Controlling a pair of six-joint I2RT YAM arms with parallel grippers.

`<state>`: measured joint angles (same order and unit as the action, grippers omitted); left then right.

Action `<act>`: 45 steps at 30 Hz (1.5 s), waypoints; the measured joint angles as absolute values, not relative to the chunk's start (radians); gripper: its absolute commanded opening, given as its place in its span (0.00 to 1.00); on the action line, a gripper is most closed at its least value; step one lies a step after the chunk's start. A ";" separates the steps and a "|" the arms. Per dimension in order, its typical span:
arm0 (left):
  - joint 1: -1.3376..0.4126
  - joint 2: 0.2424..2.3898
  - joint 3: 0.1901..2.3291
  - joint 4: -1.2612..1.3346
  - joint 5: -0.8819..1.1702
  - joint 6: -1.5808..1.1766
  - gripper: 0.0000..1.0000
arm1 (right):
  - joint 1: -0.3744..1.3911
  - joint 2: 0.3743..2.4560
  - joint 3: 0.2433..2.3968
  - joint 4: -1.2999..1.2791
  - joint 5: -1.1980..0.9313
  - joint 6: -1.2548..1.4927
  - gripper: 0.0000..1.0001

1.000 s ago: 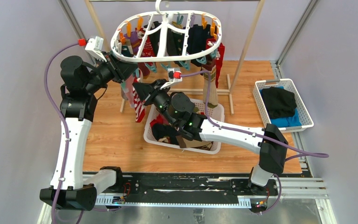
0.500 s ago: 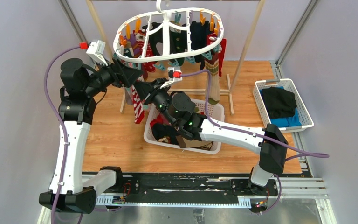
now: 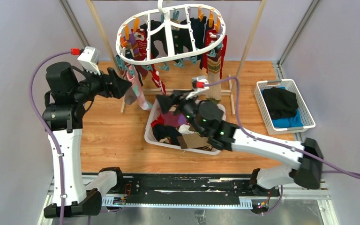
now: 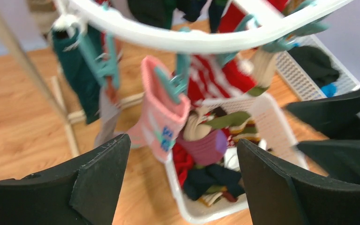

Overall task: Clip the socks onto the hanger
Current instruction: Reset both arms

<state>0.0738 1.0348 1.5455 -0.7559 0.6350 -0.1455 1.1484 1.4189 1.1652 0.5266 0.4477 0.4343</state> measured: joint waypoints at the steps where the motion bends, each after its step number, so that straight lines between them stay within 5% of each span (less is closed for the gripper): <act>1: 0.101 1.031 1.539 -0.786 0.634 -0.108 0.88 | 1.148 1.362 1.119 0.500 0.462 0.414 0.78; 8: 0.278 1.018 1.309 -0.829 0.620 0.109 0.87 | 1.051 0.968 0.884 0.223 0.609 0.323 0.83; 17: 0.307 1.019 0.778 -0.504 0.491 0.174 0.88 | 0.597 0.618 0.585 0.052 0.818 0.276 0.85; 20: 0.307 1.027 0.640 -0.291 0.453 0.134 1.00 | 0.458 0.632 0.482 0.099 0.864 0.242 0.85; 27: 0.307 1.182 0.525 0.092 0.395 0.039 1.00 | 0.257 0.834 0.391 0.171 0.875 0.271 0.86; 45: 0.282 1.345 0.388 0.622 0.326 -0.136 1.00 | 0.188 1.225 0.236 0.777 0.842 0.094 0.84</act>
